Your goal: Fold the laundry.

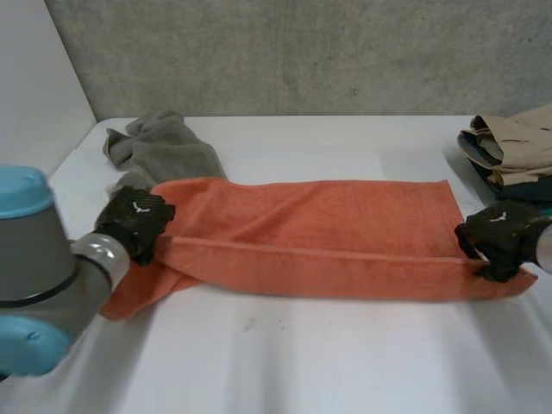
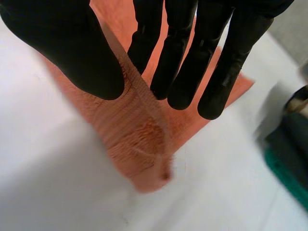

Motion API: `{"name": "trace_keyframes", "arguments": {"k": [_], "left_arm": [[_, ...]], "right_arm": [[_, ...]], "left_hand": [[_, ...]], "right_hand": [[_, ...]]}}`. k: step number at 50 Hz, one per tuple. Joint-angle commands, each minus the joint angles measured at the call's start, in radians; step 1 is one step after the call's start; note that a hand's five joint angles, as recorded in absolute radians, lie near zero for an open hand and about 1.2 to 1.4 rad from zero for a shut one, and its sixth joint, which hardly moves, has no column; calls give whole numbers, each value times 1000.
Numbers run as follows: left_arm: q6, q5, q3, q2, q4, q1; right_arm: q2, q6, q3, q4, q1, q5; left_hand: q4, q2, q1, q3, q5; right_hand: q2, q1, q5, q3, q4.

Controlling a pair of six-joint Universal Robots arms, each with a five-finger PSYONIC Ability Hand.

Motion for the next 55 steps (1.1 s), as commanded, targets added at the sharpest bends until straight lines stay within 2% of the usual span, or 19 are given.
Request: {"name": "trace_keyframes", "arguments": {"k": [1,2,7,10,15,21,24,25,27,32,35,36,39,40,41,44,45,48,55], "left_arm": [[0,-50,153,-164,37,-6],[0,-55,160,-168,37,-8],[-5,-59,170,-173,39,-17],[-5,-58,173,-174,40,-29],[0,-61,182,-179,42,-32],[2,-61,179,-182,34,-25],[3,-59,176,-190,36,-25],[3,-58,176,-196,36,-25],[2,-52,188,-222,37,-22],[12,-50,274,-253,56,-22],[43,-50,418,-271,117,-20],[45,-50,453,-269,143,-20],[45,-50,579,-263,296,-23],[41,-50,601,-262,348,-23],[40,-49,628,-242,459,-23],[26,-50,627,-172,632,-18],[6,-52,619,-132,722,-15],[-34,-50,584,-92,787,-11],[-87,-13,435,-65,709,12]], "right_arm": [[159,86,-132,8,58,62],[166,97,-138,9,58,62],[165,129,-143,37,57,64],[160,126,-143,77,57,64],[160,115,-143,129,57,65],[174,85,-152,147,60,75],[192,56,-167,138,61,93],[200,51,-179,134,64,101],[225,49,-225,99,67,125],[251,56,-326,-59,86,154],[252,68,-431,-216,130,164],[243,85,-478,-319,153,164],[219,125,-531,-522,179,162],[185,152,-543,-666,187,162],[163,169,-541,-740,187,159],[91,245,-525,-971,189,173],[79,264,-517,-1006,190,173],[48,322,-512,-1029,189,171],[39,361,-462,-983,183,167]], "left_hand": [[194,197,252,202,245],[194,197,252,202,245],[194,197,252,202,245],[194,197,252,202,245],[194,197,252,202,245],[194,197,252,202,245],[194,197,252,202,245],[194,197,252,202,245],[194,197,252,202,245],[194,197,252,202,245],[194,197,252,202,245],[194,197,252,202,245],[194,197,252,202,245],[194,197,252,202,245],[194,197,252,202,245],[194,197,252,202,245],[194,197,252,202,245],[194,197,252,202,245],[194,197,252,202,245]], "right_hand": [[223,411,225,209,210],[223,411,225,209,210],[-63,125,-62,-77,-76],[-298,-109,-296,-311,-311],[-395,-207,-394,-409,-409],[-311,-122,-309,-324,-324],[143,331,144,129,130],[222,411,224,209,209],[223,411,225,209,210],[223,411,225,209,210],[223,411,225,209,210],[223,411,225,209,210],[223,411,225,209,210],[223,411,225,209,210],[223,411,225,209,210],[223,411,225,209,210],[223,411,225,209,210],[223,411,225,209,210],[223,411,225,209,210]]}}
